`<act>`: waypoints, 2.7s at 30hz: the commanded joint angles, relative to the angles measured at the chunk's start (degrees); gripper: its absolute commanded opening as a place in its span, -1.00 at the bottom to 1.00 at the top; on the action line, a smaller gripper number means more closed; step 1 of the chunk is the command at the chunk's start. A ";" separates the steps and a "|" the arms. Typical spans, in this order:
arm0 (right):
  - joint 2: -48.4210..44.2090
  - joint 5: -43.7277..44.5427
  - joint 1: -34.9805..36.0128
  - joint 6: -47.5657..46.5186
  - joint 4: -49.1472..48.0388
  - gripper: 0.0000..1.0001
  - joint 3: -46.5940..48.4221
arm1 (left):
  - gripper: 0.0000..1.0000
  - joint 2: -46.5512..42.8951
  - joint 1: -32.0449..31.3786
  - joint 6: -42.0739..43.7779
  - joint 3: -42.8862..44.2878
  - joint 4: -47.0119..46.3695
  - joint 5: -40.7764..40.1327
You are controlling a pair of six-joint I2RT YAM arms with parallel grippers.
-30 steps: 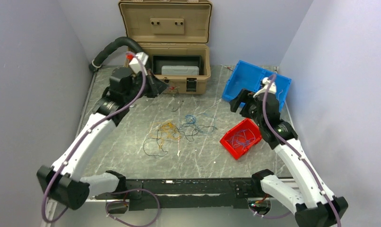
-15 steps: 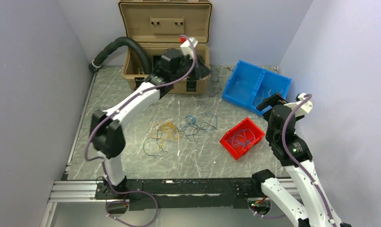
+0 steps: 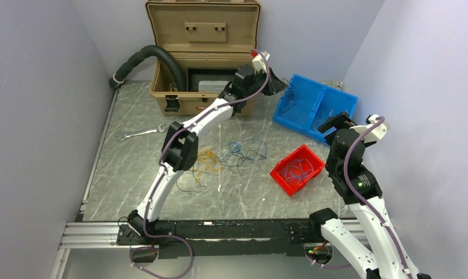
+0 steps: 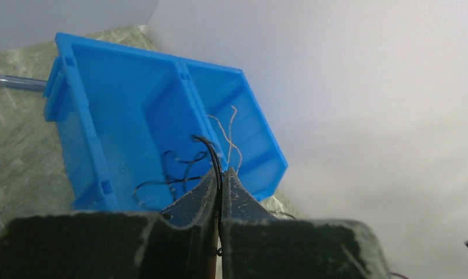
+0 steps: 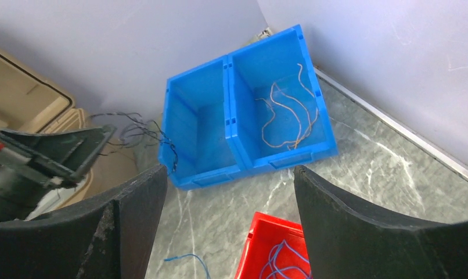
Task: Untangle the cables
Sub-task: Place the cable in the bin, then untie the cable.
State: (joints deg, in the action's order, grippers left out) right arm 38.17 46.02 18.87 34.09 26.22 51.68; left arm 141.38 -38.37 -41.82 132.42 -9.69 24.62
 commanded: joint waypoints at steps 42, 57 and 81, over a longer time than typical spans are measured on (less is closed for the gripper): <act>21.01 -43.80 -4.40 -6.23 -0.15 0.83 0.17 | 0.99 -60.64 -0.62 21.94 -69.18 5.70 -14.19; 43.20 -46.21 6.12 -2.85 -4.10 0.95 7.40 | 0.99 -64.77 -0.28 30.25 -89.37 -0.68 -13.84; 66.03 -39.32 5.85 -17.60 -10.90 0.25 13.28 | 0.76 -61.78 -0.19 30.77 -89.76 -0.46 -14.78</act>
State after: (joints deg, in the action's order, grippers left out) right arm 103.22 3.49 24.84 17.91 19.18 63.44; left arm 81.67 -38.74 -12.08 43.22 -7.94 10.57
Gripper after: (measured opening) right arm 0.643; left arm 0.884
